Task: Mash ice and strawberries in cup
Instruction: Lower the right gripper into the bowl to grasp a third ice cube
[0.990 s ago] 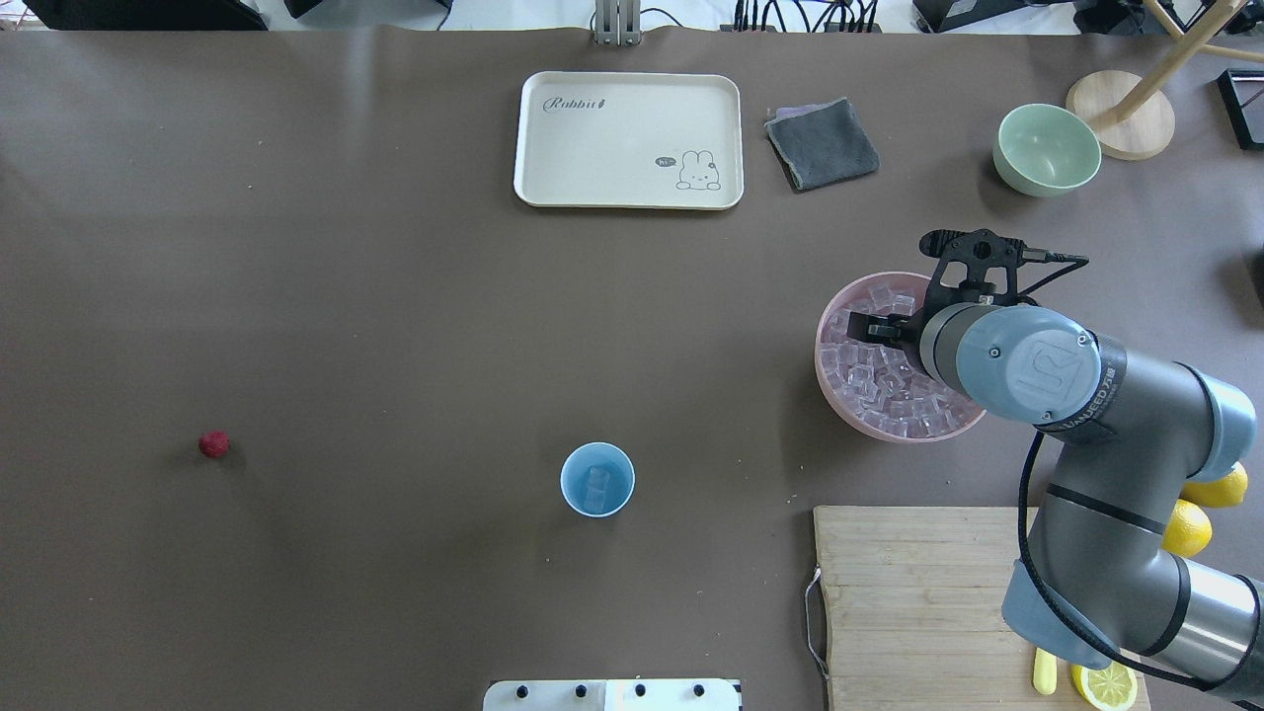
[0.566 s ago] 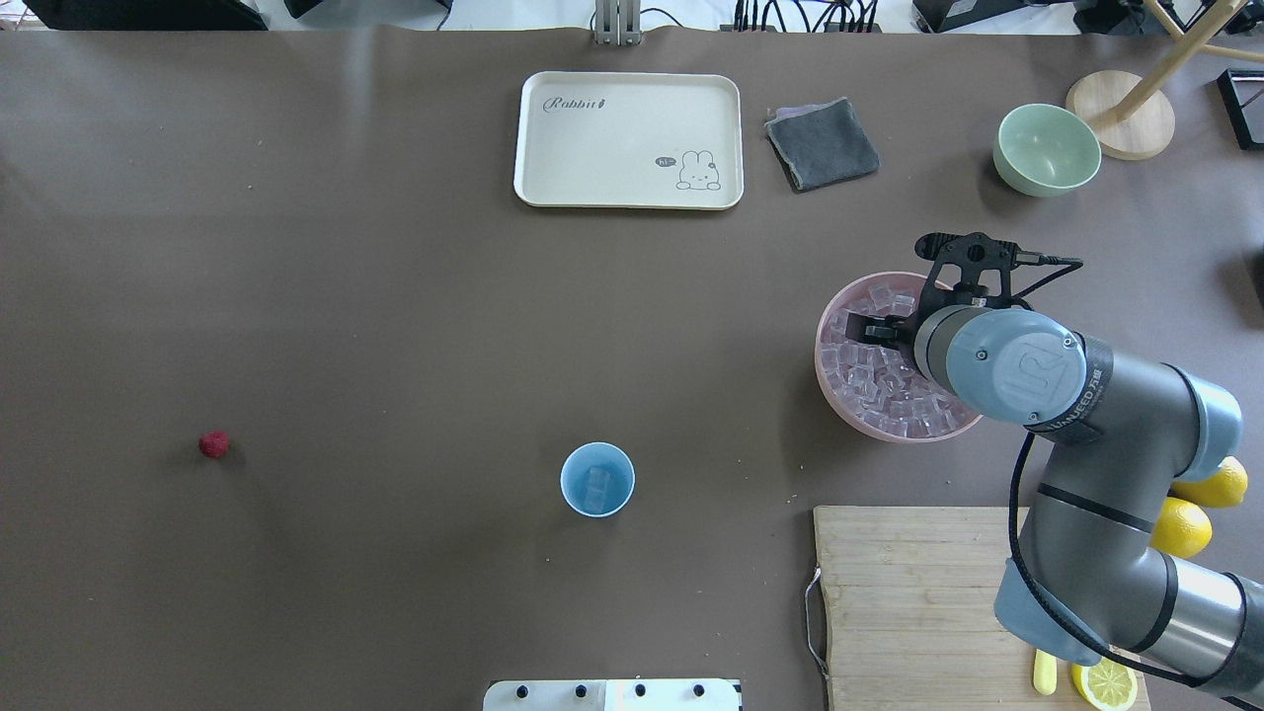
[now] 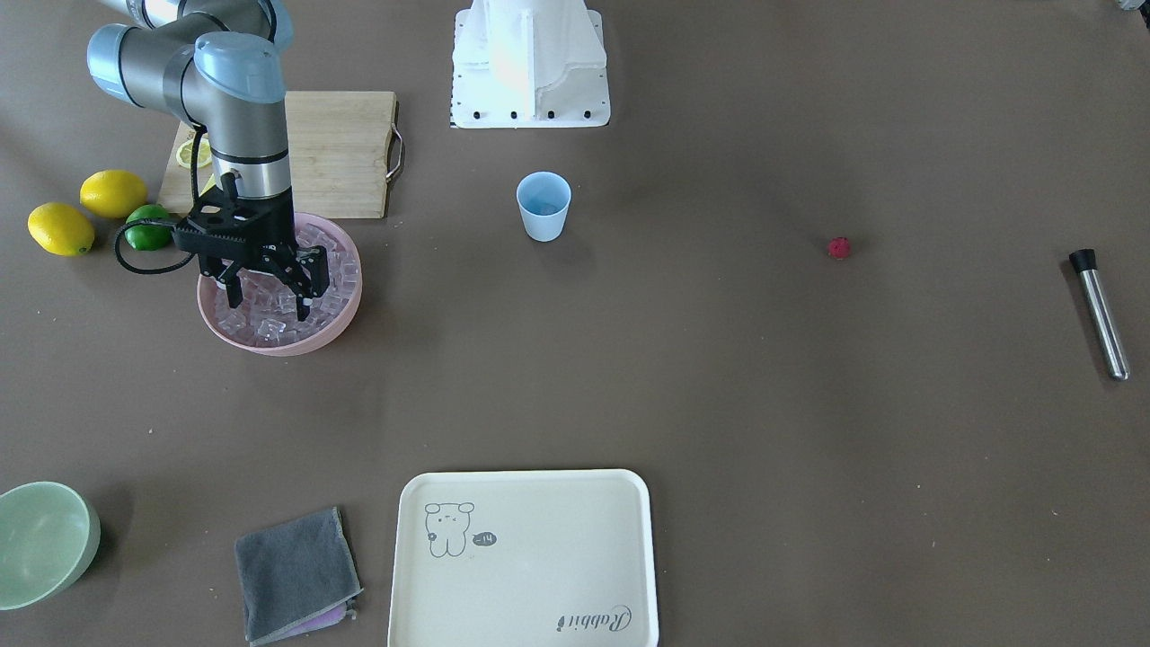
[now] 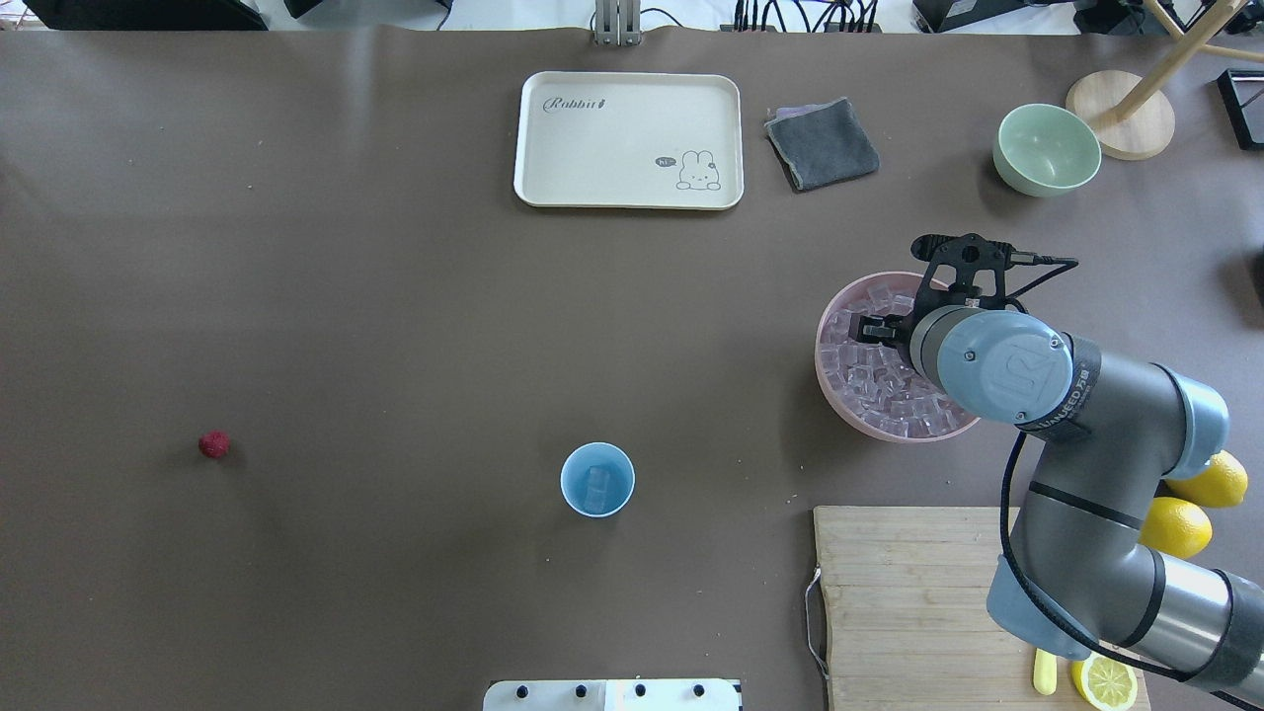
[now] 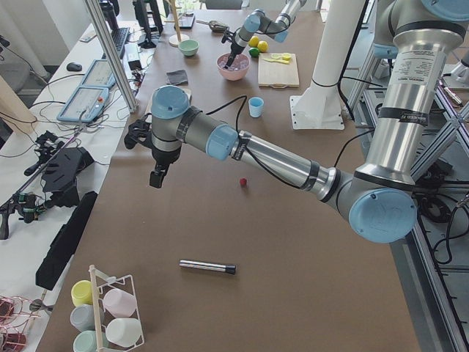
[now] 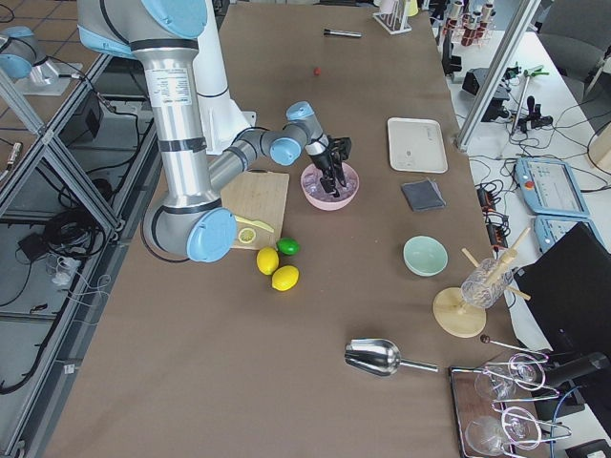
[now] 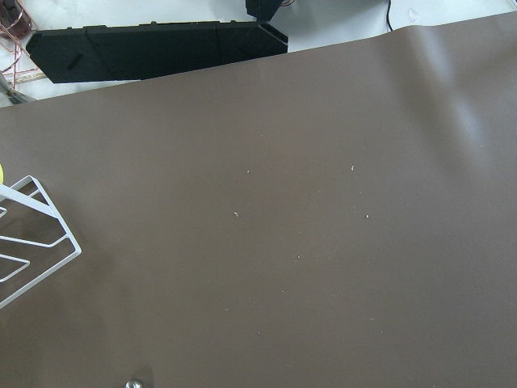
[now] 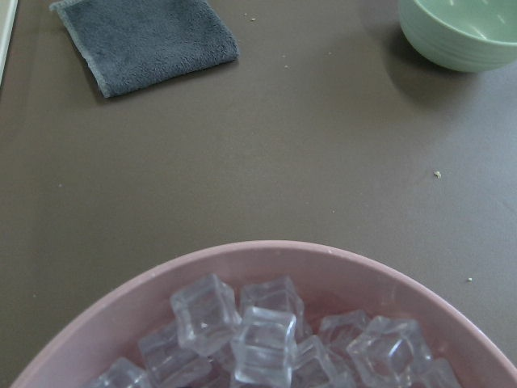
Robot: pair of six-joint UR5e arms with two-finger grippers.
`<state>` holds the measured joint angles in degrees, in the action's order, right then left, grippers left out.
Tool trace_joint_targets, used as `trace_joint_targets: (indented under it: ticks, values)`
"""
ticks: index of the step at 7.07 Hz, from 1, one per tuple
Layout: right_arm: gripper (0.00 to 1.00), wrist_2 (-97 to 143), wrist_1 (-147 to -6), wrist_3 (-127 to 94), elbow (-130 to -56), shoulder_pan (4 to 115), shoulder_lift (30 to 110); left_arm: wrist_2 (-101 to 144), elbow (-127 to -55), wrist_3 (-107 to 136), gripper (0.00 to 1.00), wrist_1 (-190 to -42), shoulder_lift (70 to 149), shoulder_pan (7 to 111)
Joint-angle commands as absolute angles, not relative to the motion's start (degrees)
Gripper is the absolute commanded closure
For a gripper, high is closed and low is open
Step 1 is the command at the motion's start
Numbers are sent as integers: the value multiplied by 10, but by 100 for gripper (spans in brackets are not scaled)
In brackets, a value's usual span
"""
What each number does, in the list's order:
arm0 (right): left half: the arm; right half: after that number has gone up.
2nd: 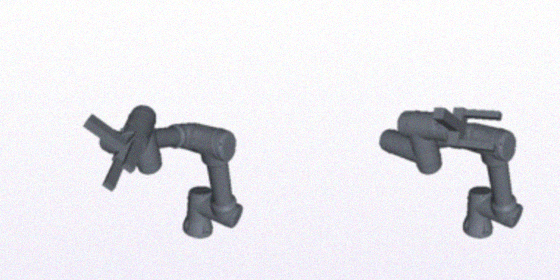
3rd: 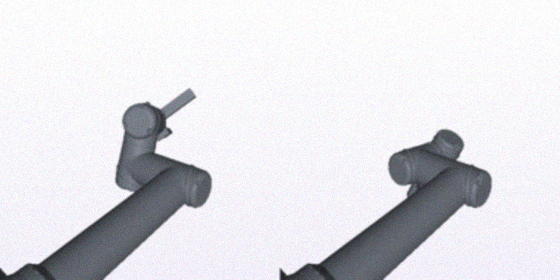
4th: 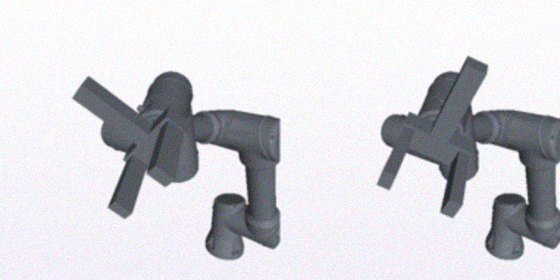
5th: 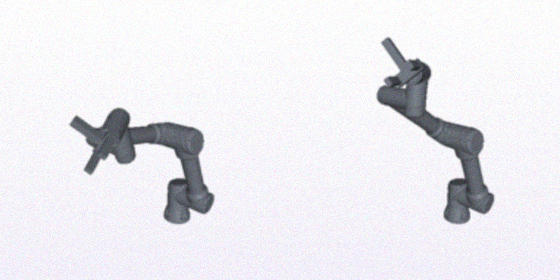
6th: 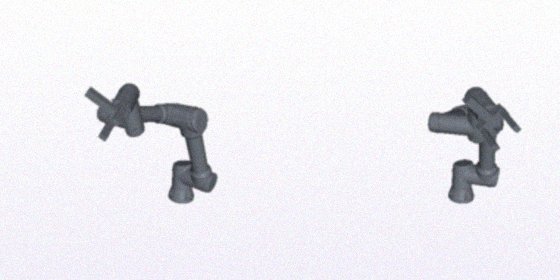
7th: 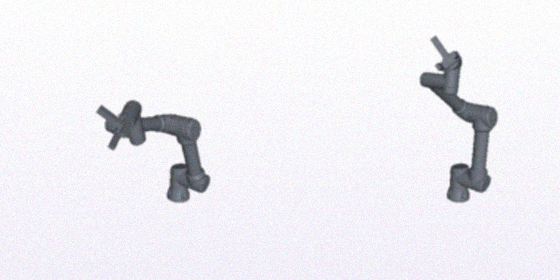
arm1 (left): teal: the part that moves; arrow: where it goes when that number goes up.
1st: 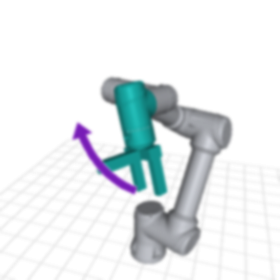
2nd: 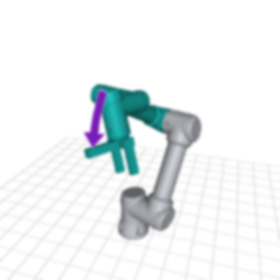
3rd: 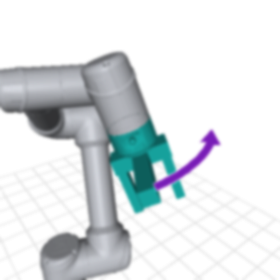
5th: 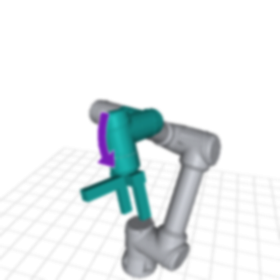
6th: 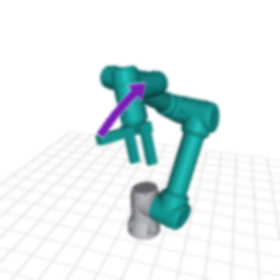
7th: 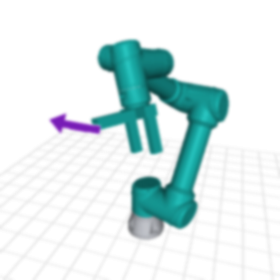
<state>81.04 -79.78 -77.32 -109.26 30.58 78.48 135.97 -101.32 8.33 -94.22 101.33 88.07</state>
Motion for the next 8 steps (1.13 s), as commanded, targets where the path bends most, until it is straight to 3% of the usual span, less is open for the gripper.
trace_joint_targets:
  ticks: [1, 2, 3, 7, 8]
  values:
    - [74, 814, -798, -771, -1092, 305, 781, 1360, -1009, 83, 1, -942, 1013, 881]
    - [91, 815, -798, -771, -1095, 305, 781, 1360, -1008, 83, 1, -942, 1013, 880]
    - [100, 816, -798, -770, -1098, 306, 781, 1360, -1007, 83, 1, -942, 1013, 880]
    - [97, 817, -796, -770, -1108, 308, 784, 1360, -1005, 83, 1, -943, 1013, 880]
    - [2, 807, -796, -770, -1106, 305, 782, 1360, -1003, 83, 1, -943, 1013, 880]
